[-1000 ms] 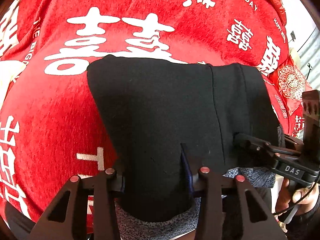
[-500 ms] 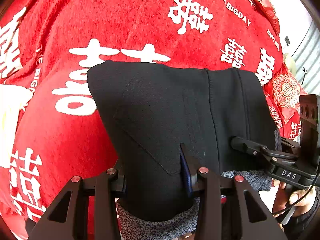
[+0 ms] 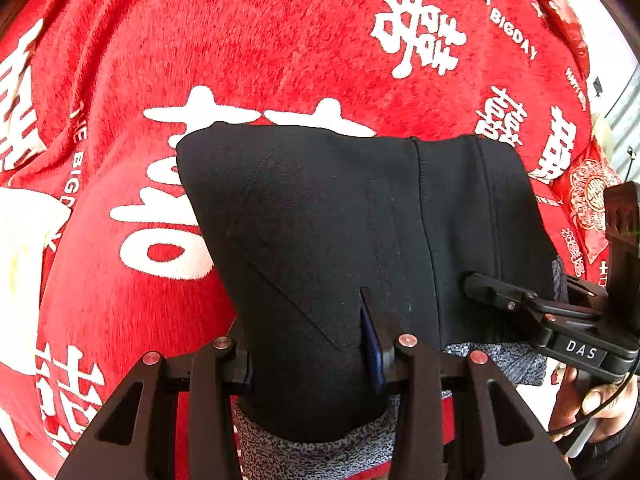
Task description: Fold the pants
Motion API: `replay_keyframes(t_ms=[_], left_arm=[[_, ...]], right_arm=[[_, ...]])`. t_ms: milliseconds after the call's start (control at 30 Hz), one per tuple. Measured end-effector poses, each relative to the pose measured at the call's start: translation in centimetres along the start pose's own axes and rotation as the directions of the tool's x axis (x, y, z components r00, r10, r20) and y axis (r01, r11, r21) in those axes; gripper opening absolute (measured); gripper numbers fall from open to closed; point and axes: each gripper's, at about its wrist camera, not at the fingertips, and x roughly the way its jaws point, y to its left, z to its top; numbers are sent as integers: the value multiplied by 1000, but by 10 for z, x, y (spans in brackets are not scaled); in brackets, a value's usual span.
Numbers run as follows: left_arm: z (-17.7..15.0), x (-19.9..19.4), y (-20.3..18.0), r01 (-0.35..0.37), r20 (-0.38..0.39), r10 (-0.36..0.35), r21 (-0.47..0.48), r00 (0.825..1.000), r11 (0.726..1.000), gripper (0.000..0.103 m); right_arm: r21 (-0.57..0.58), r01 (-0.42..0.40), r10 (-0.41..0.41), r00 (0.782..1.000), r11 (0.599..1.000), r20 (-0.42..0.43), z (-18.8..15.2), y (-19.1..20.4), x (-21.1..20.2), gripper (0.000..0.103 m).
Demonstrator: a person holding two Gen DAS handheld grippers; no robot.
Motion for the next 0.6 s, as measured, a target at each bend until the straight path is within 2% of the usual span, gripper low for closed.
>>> replay_keyframes(t_ms=[400, 467, 500, 567, 600], left_arm=[[24, 65, 28, -14, -107, 8, -57, 994, 998, 47], [24, 80, 35, -29, -119, 21, -67, 993, 997, 53], [23, 84, 39, -36, -113, 27, -74, 993, 997, 62], [20, 90, 46, -48, -111, 38, -94, 993, 994, 73], [18, 91, 49, -43, -115, 31, -104, 993, 994, 75]], right_arm=[[93, -38, 48, 992, 995, -115, 28, -37, 64, 45], [112, -36, 50, 991, 993, -127, 30, -46, 77, 50], [113, -38, 52, 991, 993, -125, 30, -49, 80, 53], [128, -39, 55, 991, 991, -123, 31, -58, 87, 70], [152, -43, 63, 989, 987, -133, 32, -64, 90, 76]])
